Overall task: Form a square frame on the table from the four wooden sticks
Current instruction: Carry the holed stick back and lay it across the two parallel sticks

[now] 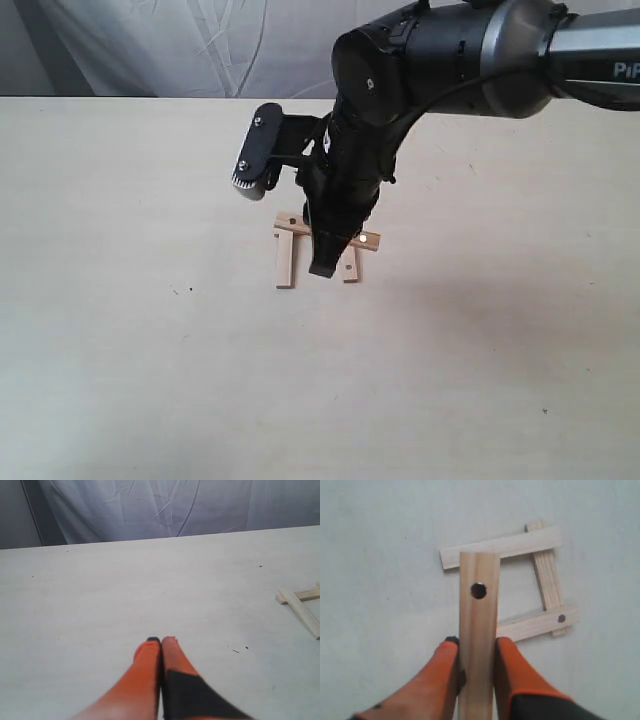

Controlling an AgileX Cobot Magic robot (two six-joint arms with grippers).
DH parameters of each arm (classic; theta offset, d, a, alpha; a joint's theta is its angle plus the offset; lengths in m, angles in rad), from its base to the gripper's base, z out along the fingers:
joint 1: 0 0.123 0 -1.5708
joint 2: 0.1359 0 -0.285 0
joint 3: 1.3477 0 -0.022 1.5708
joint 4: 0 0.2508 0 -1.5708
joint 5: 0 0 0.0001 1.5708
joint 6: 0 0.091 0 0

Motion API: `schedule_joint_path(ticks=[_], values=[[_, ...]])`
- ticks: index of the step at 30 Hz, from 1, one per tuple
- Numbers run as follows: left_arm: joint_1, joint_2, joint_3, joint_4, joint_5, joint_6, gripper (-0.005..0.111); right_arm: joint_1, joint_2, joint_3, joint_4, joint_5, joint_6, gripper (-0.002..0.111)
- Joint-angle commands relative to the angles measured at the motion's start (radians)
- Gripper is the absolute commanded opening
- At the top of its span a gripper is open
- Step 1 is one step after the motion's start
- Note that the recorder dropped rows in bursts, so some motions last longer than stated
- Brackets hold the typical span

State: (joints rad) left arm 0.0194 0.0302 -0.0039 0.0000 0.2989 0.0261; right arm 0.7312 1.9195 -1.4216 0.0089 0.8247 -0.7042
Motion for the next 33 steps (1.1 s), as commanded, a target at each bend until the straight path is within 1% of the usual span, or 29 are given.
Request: schedule_joint_path(ticks=[1,4,12,26,27,28,31,33], values=[[0.001,-0.006,0.004,0.0,-0.012,-0.001,0.0,-0.003,0.052,-0.011,0.001,-0.007,-0.18,-0.001],[0.001,-0.006,0.004,0.0,-0.012,-0.001,0.0,-0.003,0.097,-0.011,-0.009,-0.032,-0.182,-0.001],[0.001,-0.006,0.004,0.0,-0.012,-0.001,0.0,-0.003,0.167,-0.011,-0.009,-0.169,-0.182,-0.001],[0.001,-0.006,0.004,0.0,-0.012,-0.001,0.0,-0.003,0.185,-0.011,-0.024,-0.173,-0.182,-0.001],[0.001,-0.006,0.004,0.0,-0.012,-0.001,0.0,-0.003,0.185,-0.011,-0.025,-0.173,-0.182,0.001],[0.001,-0.006,0.004,0.0,-0.012,-0.001,0.0,-0.003,0.185,-0.011,-0.025,-0.17,-0.182,0.004],[0.001,-0.006,0.004,0.0,-0.012,-0.001,0.0,-0.003,0.185,-0.011,-0.025,-0.17,-0.182,0.021],[0.001,-0.006,0.004,0.0,-0.012,-0.001,0.0,-0.003,0.185,-0.011,-0.025,-0.175,-0.182,0.027]])
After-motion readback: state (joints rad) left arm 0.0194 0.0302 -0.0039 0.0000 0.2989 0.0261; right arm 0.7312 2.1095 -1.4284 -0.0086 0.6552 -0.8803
